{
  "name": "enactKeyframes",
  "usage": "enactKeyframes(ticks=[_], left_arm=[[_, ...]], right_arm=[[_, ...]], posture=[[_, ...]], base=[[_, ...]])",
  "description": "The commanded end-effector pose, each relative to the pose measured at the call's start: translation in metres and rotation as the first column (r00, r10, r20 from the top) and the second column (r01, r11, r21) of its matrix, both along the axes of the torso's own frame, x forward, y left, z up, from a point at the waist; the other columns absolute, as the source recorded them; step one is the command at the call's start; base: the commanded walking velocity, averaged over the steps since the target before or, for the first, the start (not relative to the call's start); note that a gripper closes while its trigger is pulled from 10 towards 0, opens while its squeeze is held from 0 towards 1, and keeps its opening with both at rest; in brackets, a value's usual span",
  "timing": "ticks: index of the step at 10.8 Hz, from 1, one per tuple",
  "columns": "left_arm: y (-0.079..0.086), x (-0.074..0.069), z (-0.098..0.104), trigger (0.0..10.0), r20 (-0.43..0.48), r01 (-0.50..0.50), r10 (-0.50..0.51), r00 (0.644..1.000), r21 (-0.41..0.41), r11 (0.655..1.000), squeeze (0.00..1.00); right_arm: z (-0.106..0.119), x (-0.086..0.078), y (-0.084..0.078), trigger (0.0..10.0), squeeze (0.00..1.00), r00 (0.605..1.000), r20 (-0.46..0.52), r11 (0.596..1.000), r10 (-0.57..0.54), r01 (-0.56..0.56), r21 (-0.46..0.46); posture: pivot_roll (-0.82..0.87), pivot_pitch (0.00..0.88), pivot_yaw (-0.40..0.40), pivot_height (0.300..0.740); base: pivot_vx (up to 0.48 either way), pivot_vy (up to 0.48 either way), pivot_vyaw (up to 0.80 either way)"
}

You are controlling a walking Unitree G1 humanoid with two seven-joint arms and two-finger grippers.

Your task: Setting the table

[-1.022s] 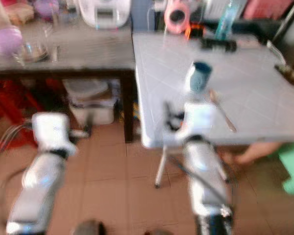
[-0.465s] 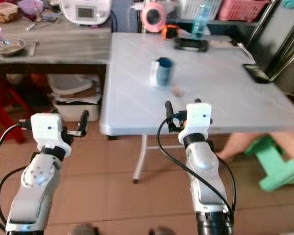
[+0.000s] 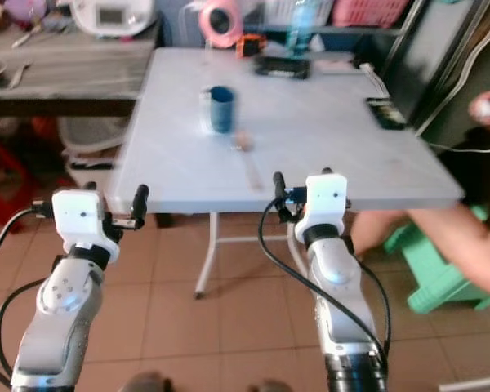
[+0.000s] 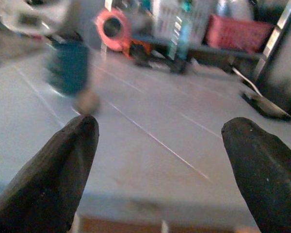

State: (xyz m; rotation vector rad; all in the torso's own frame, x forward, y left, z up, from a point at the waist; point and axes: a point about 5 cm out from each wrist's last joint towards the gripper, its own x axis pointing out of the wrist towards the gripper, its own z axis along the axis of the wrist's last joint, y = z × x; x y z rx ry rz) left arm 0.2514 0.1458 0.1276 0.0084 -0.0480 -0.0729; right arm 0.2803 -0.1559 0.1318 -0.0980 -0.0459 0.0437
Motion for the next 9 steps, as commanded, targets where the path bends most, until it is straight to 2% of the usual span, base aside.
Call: enactKeyframes(ticks=[1,4,5,6,7,9], left_arm=[[0.001,-0.001,0.004,10.0,0.018,0.018,-0.018,1.000,-0.004,1.000,0.00],[0.000,0.003,0.008,10.0,0.034,0.026,-0.026,0.999,-0.007,1.000,0.00],[-0.002,0.006,0.010,10.0,0.042,0.034,-0.033,0.999,-0.013,0.999,0.00],[-0.002,0.006,0.010,10.0,0.042,0.037,-0.036,0.998,-0.015,0.999,0.00],[-0.004,0.006,0.009,10.0,0.038,0.044,-0.043,0.998,-0.020,0.999,0.00],[-0.006,0.006,0.009,10.0,0.038,0.047,-0.046,0.998,-0.025,0.999,0.00]], right_arm=[[0.000,0.002,-0.001,10.0,0.00,1.000,-0.002,0.999,-0.025,0.025,-0.033],[-0.002,0.005,0.005,10.0,0.00,1.000,-0.009,1.000,-0.001,0.001,-0.023],[0.000,0.008,0.004,10.0,0.00,1.000,-0.016,1.000,0.003,-0.003,0.014],[0.001,0.009,0.004,10.0,0.00,1.000,-0.007,1.000,0.003,-0.003,-0.008],[0.001,0.006,0.012,10.0,0.00,0.995,-0.025,0.992,0.098,-0.096,0.077],[0.005,0.004,0.015,10.0,0.00,0.992,0.004,0.988,0.127,-0.127,0.089]], posture=[[0.05,0.000,-0.025,0.740],[0.05,0.000,-0.013,0.740],[0.05,0.000,-0.011,0.740],[0.05,0.000,-0.012,0.740],[0.04,0.000,-0.013,0.740],[0.04,0.000,-0.017,0.740]], base=[[0.000,0.000,0.00],[0.359,0.000,0.00],[0.480,0.000,0.00],[0.480,0.000,0.00],[0.480,0.000,0.00],[0.480,0.000,0.00]])
